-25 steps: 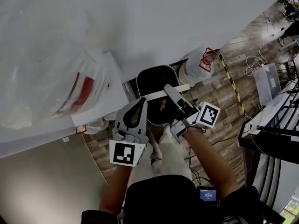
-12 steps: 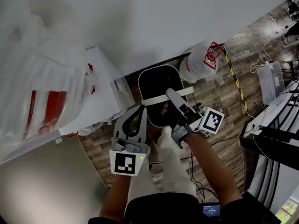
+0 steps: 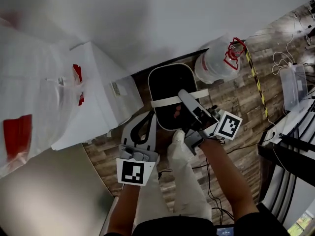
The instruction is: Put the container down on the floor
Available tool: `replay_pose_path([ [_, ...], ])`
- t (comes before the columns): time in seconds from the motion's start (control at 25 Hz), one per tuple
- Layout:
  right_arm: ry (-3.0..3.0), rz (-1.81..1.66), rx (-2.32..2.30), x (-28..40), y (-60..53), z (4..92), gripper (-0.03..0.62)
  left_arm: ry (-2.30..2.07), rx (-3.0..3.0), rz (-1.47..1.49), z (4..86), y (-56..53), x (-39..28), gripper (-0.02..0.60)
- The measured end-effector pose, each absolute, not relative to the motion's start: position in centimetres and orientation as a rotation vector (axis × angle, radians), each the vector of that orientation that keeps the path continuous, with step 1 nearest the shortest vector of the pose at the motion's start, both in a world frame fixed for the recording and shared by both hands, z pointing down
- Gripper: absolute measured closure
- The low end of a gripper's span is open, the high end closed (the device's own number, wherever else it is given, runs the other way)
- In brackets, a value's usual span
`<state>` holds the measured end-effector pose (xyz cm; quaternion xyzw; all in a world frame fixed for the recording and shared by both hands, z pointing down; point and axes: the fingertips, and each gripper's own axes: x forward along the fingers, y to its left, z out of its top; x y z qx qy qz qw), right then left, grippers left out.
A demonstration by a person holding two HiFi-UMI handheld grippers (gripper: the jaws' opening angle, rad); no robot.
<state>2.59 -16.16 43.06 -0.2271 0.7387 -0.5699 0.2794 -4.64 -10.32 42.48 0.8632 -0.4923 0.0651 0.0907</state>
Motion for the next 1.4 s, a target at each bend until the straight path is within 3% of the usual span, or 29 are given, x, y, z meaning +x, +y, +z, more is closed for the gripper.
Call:
replay_pose_path([
  [0.32,1.992,-1.539,-0.587,2.5,-15.9,44.6,0.507,-1.462,2.532,0.226,44.7,-9.1,-4.0,0.563],
  [0.6,1.990,-1.590,-0.659,1.7,-19.9,55.9,0.507,-1.375,2.496,0.231,56.3,-13.1,-4.6,0.563],
  [1.4,1.941,-1.658,-0.700,2.0,-20.6,62.5,0.507,-1.428,2.457,0.345,62.4,-14.1,-4.9,0.563],
])
